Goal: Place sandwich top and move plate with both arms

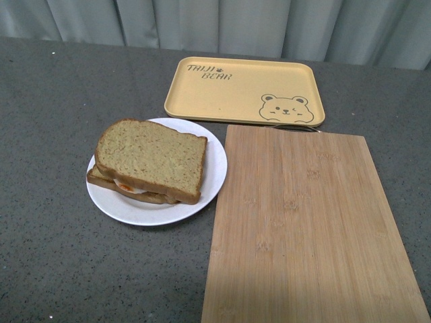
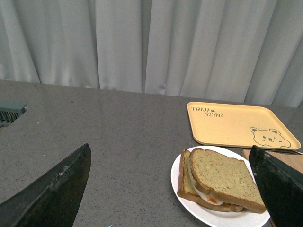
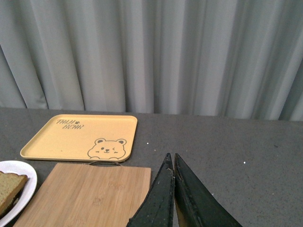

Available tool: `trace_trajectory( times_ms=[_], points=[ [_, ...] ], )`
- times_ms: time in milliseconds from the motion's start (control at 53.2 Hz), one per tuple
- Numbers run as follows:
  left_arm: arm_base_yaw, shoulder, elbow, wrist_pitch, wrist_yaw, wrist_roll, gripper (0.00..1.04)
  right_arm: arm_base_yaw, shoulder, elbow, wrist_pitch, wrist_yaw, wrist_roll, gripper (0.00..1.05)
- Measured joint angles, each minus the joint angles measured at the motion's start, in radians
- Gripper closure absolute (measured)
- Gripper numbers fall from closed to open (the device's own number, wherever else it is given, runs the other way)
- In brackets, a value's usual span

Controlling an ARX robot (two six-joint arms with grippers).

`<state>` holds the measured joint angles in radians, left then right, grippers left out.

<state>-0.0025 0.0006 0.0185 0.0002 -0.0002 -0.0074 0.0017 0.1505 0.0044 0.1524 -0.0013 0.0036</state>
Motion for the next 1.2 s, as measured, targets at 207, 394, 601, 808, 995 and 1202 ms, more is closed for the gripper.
trace_trajectory(
  times_ms=[207, 394, 601, 808, 995, 1202],
  points=[
    [0.0, 0.0, 0.0, 0.0, 0.0, 0.0, 0.07, 0.0, -0.145, 0.0, -0.148, -0.001, -0.002, 0.99],
    [0.0, 0.0, 0.0, 0.0, 0.0, 0.0, 0.07, 0.0, -0.145, 0.0, -0.151, -0.001, -0.002, 0.62],
    [0.003, 0.023, 0.016, -0.05, -0.003, -0.03, 0.07, 0.0, -0.146, 0.0, -0.151, 0.0, -0.002, 0.25],
    [-0.029, 0.523, 0.114, -0.063, 0.011, -0.3, 0.07, 0.0, -0.146, 0.0, -0.151, -0.001, -0.002, 0.1],
    [-0.078, 1.156, 0.192, 0.262, 0.161, -0.474, 0.07, 0.0, -0.146, 0.0, -0.151, 0.0, -0.002, 0.09],
    [-0.117, 1.484, 0.274, 0.419, 0.221, -0.625, 0.07, 0.0, -0.146, 0.0, -0.151, -0.001, -0.002, 0.09]
  ],
)
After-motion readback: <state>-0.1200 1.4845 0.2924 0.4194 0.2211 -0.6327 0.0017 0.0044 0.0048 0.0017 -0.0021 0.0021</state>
